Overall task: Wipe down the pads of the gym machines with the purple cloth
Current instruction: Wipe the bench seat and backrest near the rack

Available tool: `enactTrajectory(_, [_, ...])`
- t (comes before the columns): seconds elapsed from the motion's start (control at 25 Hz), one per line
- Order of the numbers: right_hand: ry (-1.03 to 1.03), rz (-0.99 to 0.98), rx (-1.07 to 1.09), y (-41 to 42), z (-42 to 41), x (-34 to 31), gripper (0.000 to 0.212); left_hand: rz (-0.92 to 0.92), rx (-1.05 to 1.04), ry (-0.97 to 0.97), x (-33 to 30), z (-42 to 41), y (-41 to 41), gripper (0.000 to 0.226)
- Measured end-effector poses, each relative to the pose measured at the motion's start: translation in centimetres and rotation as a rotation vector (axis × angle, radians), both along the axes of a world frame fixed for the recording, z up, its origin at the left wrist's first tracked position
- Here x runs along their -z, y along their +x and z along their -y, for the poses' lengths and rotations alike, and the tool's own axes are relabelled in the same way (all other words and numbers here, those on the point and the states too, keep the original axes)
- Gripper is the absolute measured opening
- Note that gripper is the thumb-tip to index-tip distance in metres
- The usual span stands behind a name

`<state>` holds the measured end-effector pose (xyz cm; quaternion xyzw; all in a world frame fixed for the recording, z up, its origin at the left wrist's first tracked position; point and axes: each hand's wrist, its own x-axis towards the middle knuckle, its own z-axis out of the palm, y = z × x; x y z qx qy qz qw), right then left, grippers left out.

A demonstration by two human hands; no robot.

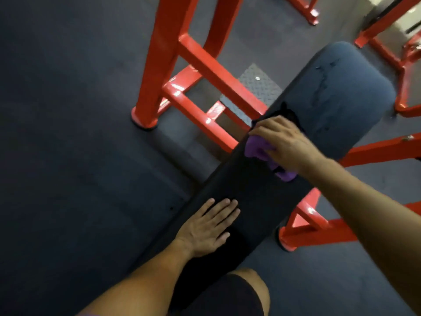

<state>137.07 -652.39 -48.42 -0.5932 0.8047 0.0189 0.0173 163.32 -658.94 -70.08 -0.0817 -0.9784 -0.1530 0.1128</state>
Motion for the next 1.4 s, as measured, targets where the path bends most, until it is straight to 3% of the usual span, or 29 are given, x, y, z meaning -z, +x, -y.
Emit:
enactTrajectory(0.12, [0.145, 0.12, -0.054, -1.2, 7.0, 0.8, 0.042, -0.053, -0.031, -0.008, 1.7, 0.2, 0.7, 0.081])
enactTrajectory(0.28, [0.838, 0.223, -0.106, 4.3, 14.0, 10.0, 0.028, -0.109, 0.004, 0.015, 2.9, -0.2, 1.0, 0.07])
enactTrajectory(0.4, [1.068, 0.395, -0.213, 12.0, 15.7, 17.6, 0.029, -0.118, 0.038, 0.047, 3.8, 0.3, 0.8, 0.066])
enactTrajectory(0.56, [1.019, 0.599, -0.306, 19.5, 15.4, 21.8, 0.023, 0.165, 0.193, 0.188, 3.4, 1.1, 0.5, 0.066])
enactTrajectory(0.72, [1.055, 0.728, -0.264, 13.0, 15.6, 18.4, 0.008, -0.043, 0.069, 0.078, 3.6, 0.5, 0.9, 0.064])
enactTrajectory(0.84, [1.198, 0.579, -0.232, 3.8, 17.2, 13.7, 0.013, -0.125, -0.015, 0.032, 3.5, 0.2, 1.1, 0.067])
enactTrajectory(1.0, [1.205, 0.457, -0.132, -2.8, 17.5, 9.4, 0.018, -0.144, 0.004, 0.029, 3.7, 0.4, 1.2, 0.068])
enactTrajectory(1.28, [1.048, 0.771, -0.253, 12.1, 15.6, 18.4, 0.012, -0.163, 0.008, 0.07, 3.9, 0.2, 1.1, 0.078])
enactTrajectory(1.4, [0.974, 0.751, -0.237, 11.4, 15.5, 17.5, 0.015, -0.144, 0.01, 0.047, 3.5, 0.5, 0.9, 0.079])
